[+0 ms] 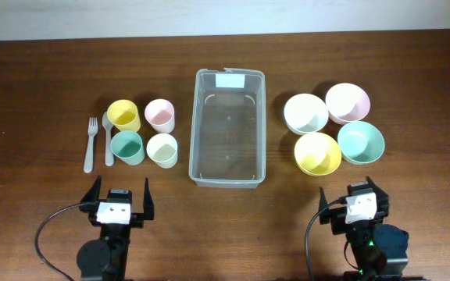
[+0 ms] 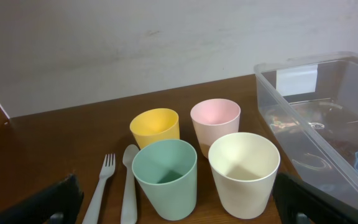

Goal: Pack container
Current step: 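Move the right gripper toward the green bowl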

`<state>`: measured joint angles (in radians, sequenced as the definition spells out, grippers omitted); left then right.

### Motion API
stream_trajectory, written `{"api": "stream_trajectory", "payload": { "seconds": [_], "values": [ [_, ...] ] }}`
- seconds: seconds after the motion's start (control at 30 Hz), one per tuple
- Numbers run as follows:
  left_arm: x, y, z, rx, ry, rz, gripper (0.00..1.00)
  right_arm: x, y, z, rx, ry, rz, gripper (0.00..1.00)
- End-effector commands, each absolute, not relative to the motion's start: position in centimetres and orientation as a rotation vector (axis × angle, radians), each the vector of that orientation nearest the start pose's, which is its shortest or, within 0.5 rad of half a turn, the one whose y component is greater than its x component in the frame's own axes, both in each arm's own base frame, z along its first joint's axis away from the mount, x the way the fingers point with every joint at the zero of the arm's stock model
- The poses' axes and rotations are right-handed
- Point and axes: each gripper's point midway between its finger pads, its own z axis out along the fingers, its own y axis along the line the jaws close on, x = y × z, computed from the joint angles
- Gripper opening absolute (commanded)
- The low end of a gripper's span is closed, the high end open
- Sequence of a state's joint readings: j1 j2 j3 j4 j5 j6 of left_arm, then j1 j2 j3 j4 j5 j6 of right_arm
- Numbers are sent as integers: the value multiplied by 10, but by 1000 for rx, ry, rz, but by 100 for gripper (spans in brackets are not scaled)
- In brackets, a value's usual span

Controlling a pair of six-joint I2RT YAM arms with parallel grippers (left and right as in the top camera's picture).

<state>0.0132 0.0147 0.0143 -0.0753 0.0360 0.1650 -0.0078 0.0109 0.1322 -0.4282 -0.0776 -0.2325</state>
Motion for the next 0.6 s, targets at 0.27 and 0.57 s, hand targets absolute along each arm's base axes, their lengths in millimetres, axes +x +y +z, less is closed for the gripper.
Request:
{"api": "stream_trajectory", "payload": {
  "seconds": [0.27,0.57],
  "values": [
    [246,-3,156,158,1645,116,100,223,41,213,-191,1641,196,99],
    [246,-3,156,158,1645,116,100,260,-8,310,46,1925,-23,99]
  ]
}}
